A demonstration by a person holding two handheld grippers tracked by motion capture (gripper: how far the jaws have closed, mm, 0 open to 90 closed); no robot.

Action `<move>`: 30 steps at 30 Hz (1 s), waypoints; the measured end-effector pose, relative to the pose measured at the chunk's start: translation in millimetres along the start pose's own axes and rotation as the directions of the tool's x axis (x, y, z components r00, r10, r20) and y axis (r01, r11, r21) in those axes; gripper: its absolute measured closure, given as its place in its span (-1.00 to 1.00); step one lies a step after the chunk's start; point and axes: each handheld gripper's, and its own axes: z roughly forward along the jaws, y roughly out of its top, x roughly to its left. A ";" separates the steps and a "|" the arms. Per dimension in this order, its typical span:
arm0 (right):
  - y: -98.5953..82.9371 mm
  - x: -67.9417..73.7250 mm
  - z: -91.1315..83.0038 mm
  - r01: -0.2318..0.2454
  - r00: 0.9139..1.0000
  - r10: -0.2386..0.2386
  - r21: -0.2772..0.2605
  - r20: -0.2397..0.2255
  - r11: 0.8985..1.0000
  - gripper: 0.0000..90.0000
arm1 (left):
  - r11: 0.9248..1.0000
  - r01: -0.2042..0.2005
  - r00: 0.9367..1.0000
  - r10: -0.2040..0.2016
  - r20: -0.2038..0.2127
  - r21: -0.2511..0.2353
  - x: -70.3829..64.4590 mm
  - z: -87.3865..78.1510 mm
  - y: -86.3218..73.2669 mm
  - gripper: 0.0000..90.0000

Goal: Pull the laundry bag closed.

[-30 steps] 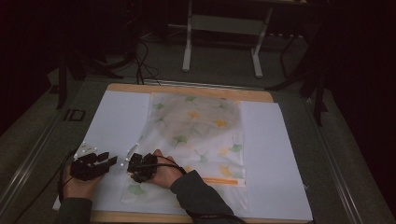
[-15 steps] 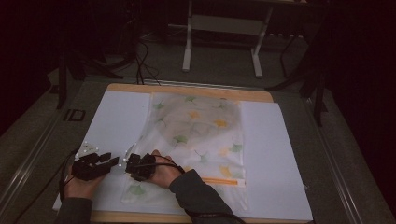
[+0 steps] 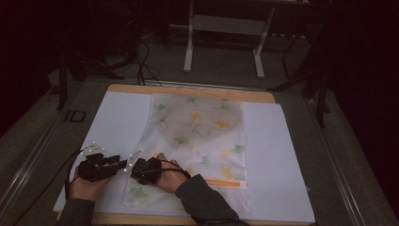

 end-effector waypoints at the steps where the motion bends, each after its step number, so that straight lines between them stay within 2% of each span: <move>1: -0.2 0.2 -0.7 0.001 1.000 -0.001 -0.004 0.000 1.000 0.87 | 1.000 0.006 1.000 -0.006 0.008 0.002 -0.6 0.8 0.4 0.27; 6: -0.9 3.1 -5.0 0.013 1.000 -0.013 -0.025 0.009 1.000 0.87 | 0.999 0.031 0.998 -0.032 0.055 0.016 -2.8 5.6 2.7 0.28; 10: -1.8 5.8 -6.7 0.019 1.000 -0.019 -0.040 0.021 0.999 0.87 | 0.998 0.056 0.993 -0.058 0.105 0.030 -3.6 11.9 5.5 0.30; 14: -3.0 6.6 -8.0 0.025 0.999 -0.024 -0.055 0.028 0.998 0.87 | 0.994 0.096 0.984 -0.103 0.147 0.051 -2.9 17.6 6.4 0.34; 17: -3.7 7.6 -9.8 0.030 0.999 -0.028 -0.060 0.032 0.998 0.87 | 0.990 0.127 0.972 -0.138 0.189 0.067 -0.8 21.3 5.4 0.35; 21: -4.1 9.0 -11.6 0.034 0.999 -0.032 -0.067 0.032 0.997 0.87 | 0.981 0.171 0.958 -0.186 0.218 0.087 1.4 24.5 3.8 0.35; 22: -4.2 9.2 -11.9 0.036 0.999 -0.034 -0.069 0.030 0.997 0.87 | 0.980 0.174 0.957 -0.191 0.217 0.094 1.6 25.0 3.8 0.35; 26: -4.3 10.1 -12.7 0.045 0.999 -0.043 -0.075 0.030 0.996 0.87 | 0.975 0.198 0.949 -0.216 0.231 0.098 2.4 26.9 4.2 0.41; 30: -4.2 11.7 -12.6 0.053 0.998 -0.050 -0.076 0.037 0.996 0.87 | 0.973 0.206 0.945 -0.226 0.235 0.106 2.7 28.3 4.4 0.55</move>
